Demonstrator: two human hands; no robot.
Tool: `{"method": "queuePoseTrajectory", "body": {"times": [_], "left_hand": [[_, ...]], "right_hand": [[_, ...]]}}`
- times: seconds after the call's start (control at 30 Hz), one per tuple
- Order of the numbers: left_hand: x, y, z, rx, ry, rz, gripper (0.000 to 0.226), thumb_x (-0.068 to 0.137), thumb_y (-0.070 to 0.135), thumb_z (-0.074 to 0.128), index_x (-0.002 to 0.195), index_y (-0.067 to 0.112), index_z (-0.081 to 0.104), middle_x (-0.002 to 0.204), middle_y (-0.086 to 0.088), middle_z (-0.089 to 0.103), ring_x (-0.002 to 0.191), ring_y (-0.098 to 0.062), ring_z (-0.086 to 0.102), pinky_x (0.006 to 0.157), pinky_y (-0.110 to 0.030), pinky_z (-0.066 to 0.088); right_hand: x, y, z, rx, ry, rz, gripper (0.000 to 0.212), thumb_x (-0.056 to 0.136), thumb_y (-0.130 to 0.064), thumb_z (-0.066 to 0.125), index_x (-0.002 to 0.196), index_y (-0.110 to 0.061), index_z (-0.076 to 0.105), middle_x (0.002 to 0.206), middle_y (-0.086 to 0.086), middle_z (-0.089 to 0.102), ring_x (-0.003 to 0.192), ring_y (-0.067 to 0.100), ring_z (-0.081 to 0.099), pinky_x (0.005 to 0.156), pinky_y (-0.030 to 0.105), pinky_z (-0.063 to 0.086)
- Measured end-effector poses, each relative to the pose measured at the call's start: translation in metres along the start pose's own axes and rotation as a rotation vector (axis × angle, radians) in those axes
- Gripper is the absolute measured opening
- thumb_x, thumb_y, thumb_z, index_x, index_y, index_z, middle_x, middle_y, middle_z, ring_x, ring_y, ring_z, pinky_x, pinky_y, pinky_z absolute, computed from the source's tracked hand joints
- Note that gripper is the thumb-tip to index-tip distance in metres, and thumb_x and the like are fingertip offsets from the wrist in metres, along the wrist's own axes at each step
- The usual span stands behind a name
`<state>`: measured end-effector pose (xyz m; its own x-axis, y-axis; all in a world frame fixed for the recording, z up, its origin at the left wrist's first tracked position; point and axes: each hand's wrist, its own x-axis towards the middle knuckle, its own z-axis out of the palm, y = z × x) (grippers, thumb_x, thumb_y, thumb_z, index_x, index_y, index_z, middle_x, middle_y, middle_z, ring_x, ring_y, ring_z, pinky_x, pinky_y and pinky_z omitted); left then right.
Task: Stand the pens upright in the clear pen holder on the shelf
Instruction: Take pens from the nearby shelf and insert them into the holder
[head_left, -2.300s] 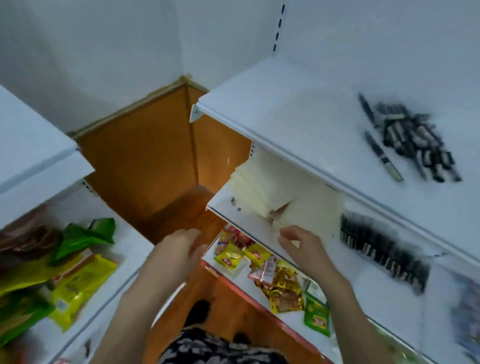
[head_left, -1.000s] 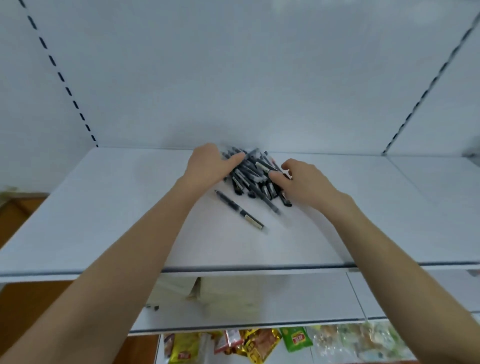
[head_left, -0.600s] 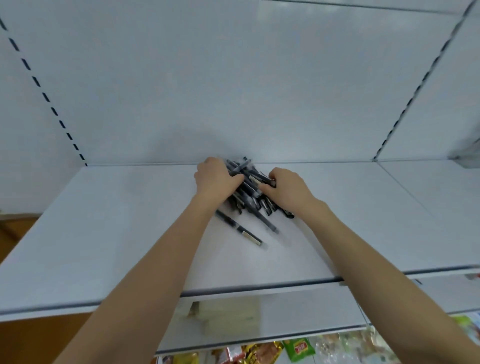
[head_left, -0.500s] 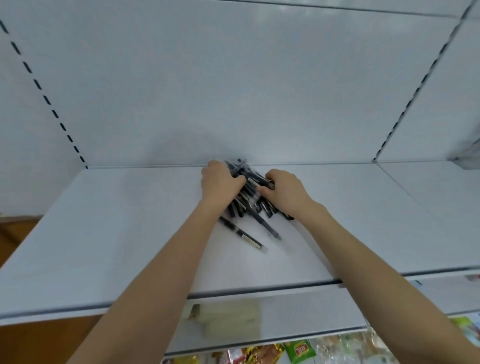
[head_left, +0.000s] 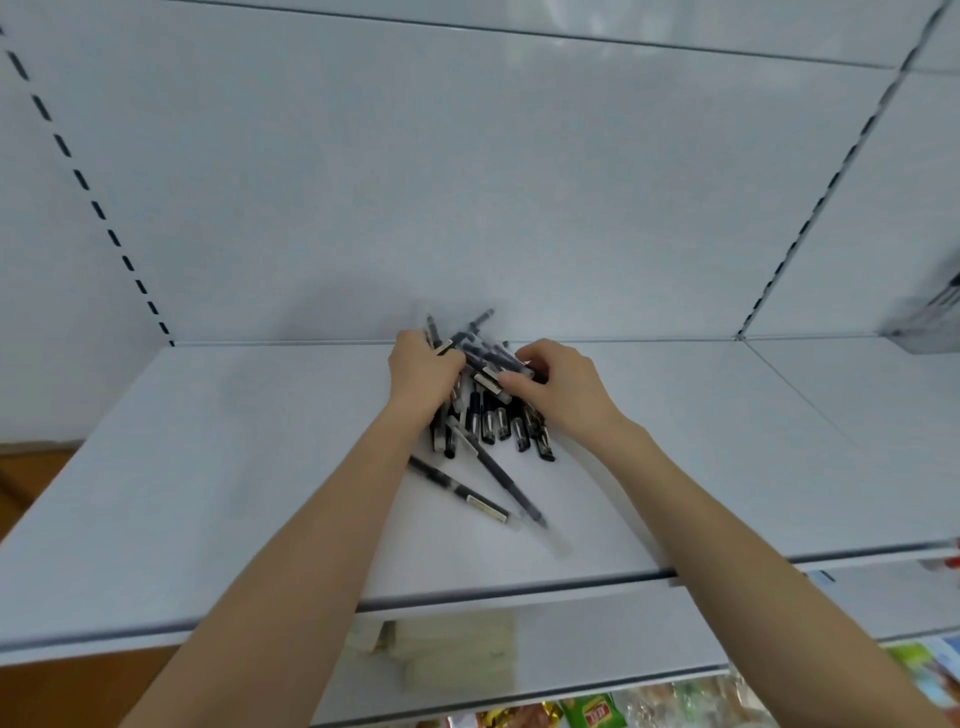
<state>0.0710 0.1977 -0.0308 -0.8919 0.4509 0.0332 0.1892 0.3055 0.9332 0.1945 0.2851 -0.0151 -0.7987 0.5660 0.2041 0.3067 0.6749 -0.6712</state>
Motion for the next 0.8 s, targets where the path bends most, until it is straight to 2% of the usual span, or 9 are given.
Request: {"method": "queuePoseTrajectory", "body": {"times": [0.07, 0.17, 0.27, 0.33, 0.4, 0.47, 0.57, 0.7, 0.8], "left_hand": [[0.001, -0.001, -0.004, -0.104, -0.005, -0.032, 0.01, 0.081, 0.005, 0.053, 0.072, 0.005, 0.048, 0.062, -0.009, 0.05, 0.053, -0.023, 0.049, 0.046, -0.027, 0.038], [0.003, 0.002, -0.008, -0.227, -0.008, -0.07, 0.005, 0.084, 0.003, 0.05, 0.084, 0.004, 0.045, 0.065, -0.009, 0.046, 0.048, -0.017, 0.043, 0.036, -0.02, 0.036], [0.001, 0.008, -0.012, -0.317, -0.032, -0.08, 0.015, 0.087, 0.002, 0.045, 0.074, 0.009, 0.039, 0.064, -0.008, 0.042, 0.048, -0.016, 0.039, 0.037, -0.022, 0.035], [0.001, 0.01, -0.017, -0.361, -0.051, -0.086, 0.018, 0.088, 0.002, 0.043, 0.073, 0.011, 0.036, 0.064, -0.007, 0.039, 0.05, -0.015, 0.038, 0.041, -0.025, 0.035], [-0.001, 0.012, -0.023, -0.384, -0.071, -0.088, 0.018, 0.089, 0.002, 0.04, 0.073, 0.01, 0.036, 0.064, -0.006, 0.036, 0.051, -0.014, 0.037, 0.038, -0.023, 0.035], [-0.007, 0.015, -0.031, -0.422, -0.095, -0.091, 0.02, 0.091, 0.004, 0.04, 0.072, 0.01, 0.037, 0.064, -0.005, 0.037, 0.049, -0.013, 0.037, 0.033, -0.018, 0.033], [-0.02, 0.02, -0.04, -0.509, -0.135, -0.075, 0.025, 0.094, 0.015, 0.049, 0.072, 0.01, 0.039, 0.063, -0.003, 0.04, 0.046, -0.012, 0.037, 0.032, -0.017, 0.032], [-0.038, 0.029, -0.044, -0.577, -0.172, -0.054, 0.029, 0.09, 0.026, 0.058, 0.07, 0.011, 0.042, 0.057, -0.002, 0.04, 0.038, -0.01, 0.039, 0.035, -0.02, 0.034], [-0.048, 0.039, -0.042, -0.62, -0.158, 0.002, 0.029, 0.089, 0.03, 0.059, 0.069, 0.013, 0.047, 0.06, 0.0, 0.046, 0.041, -0.007, 0.044, 0.041, -0.022, 0.037]], "right_hand": [[0.003, 0.0, -0.001, 0.022, 0.037, 0.024, 0.031, 0.086, -0.03, 0.061, 0.108, -0.009, 0.058, 0.09, 0.0, 0.057, 0.082, 0.016, 0.052, 0.072, 0.025, 0.037], [0.007, -0.001, -0.005, 0.057, 0.091, 0.041, 0.026, 0.089, -0.029, 0.055, 0.103, -0.007, 0.06, 0.086, 0.002, 0.058, 0.081, 0.022, 0.058, 0.073, 0.03, 0.044], [0.009, -0.003, -0.008, 0.113, 0.129, 0.046, 0.025, 0.091, -0.025, 0.049, 0.097, -0.004, 0.061, 0.076, 0.002, 0.057, 0.082, 0.03, 0.063, 0.073, 0.038, 0.049], [0.01, -0.003, -0.01, 0.138, 0.161, 0.053, 0.024, 0.091, -0.023, 0.048, 0.097, -0.004, 0.062, 0.071, -0.001, 0.055, 0.079, 0.028, 0.063, 0.066, 0.033, 0.046], [0.008, -0.005, -0.013, 0.205, 0.214, 0.054, 0.022, 0.091, -0.022, 0.049, 0.097, -0.005, 0.062, 0.071, 0.0, 0.055, 0.068, 0.017, 0.061, 0.06, 0.027, 0.046], [0.005, -0.009, -0.016, 0.333, 0.285, 0.058, 0.018, 0.09, -0.021, 0.05, 0.094, -0.008, 0.063, 0.07, -0.001, 0.056, 0.056, 0.004, 0.057, 0.054, 0.024, 0.047], [-0.004, -0.018, -0.018, 0.638, 0.351, 0.129, 0.012, 0.09, -0.019, 0.052, 0.085, -0.016, 0.063, 0.073, -0.001, 0.058, 0.052, 0.004, 0.053, 0.049, 0.021, 0.045], [-0.022, -0.035, -0.014, 1.011, 0.271, 0.228, 0.013, 0.091, -0.018, 0.053, 0.086, -0.01, 0.062, 0.077, 0.002, 0.059, 0.053, 0.008, 0.053, 0.048, 0.018, 0.045], [-0.038, -0.043, -0.007, 1.073, 0.196, 0.239, 0.016, 0.091, -0.018, 0.053, 0.098, -0.008, 0.062, 0.078, 0.001, 0.062, 0.056, 0.005, 0.056, 0.05, 0.015, 0.047]]}}
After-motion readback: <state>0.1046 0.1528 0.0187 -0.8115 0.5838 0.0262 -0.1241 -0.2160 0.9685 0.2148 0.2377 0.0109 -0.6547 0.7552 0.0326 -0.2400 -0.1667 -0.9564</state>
